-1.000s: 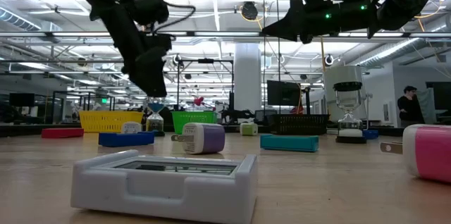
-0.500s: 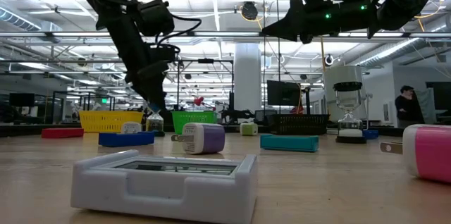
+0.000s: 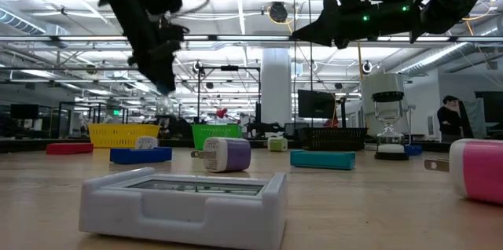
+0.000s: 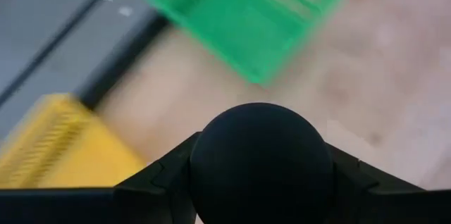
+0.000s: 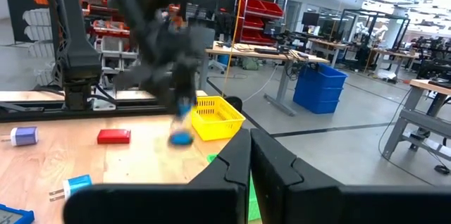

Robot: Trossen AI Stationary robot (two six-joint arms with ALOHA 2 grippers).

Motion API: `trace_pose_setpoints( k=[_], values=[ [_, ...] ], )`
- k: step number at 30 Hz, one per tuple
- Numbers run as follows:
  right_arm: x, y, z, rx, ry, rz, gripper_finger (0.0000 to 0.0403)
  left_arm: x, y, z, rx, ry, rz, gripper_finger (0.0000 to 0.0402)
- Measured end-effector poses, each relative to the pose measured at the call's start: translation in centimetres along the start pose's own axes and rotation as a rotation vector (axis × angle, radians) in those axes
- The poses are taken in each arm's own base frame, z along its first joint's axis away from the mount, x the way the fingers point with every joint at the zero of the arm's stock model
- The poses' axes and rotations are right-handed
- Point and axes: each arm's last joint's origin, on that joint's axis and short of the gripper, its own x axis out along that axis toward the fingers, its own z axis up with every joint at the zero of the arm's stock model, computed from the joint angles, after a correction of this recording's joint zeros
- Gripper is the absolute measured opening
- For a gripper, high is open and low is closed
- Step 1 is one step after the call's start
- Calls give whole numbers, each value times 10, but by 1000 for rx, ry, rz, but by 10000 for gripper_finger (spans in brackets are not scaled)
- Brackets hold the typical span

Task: Pick & Place Office items
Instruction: Put the blue sand timer into the yellow bin

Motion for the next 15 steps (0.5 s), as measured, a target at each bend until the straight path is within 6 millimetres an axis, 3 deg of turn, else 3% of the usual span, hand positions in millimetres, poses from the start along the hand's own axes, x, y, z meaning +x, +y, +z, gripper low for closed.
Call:
trace_pose_setpoints(
  k=[4,7,10,15],
  values=[
    [0,0,0,0,2,0,4,-32,33,7,-141,-92,97,204],
    [0,0,0,-1,3,0,4,-40,60,4,-262,-113,170,204],
    [0,0,0,-1,3,0,4,-36,81,-1,-333,-85,230,204],
    [0,0,0,-1,3,0,4,-9,109,-4,-414,-15,292,204]
  ],
)
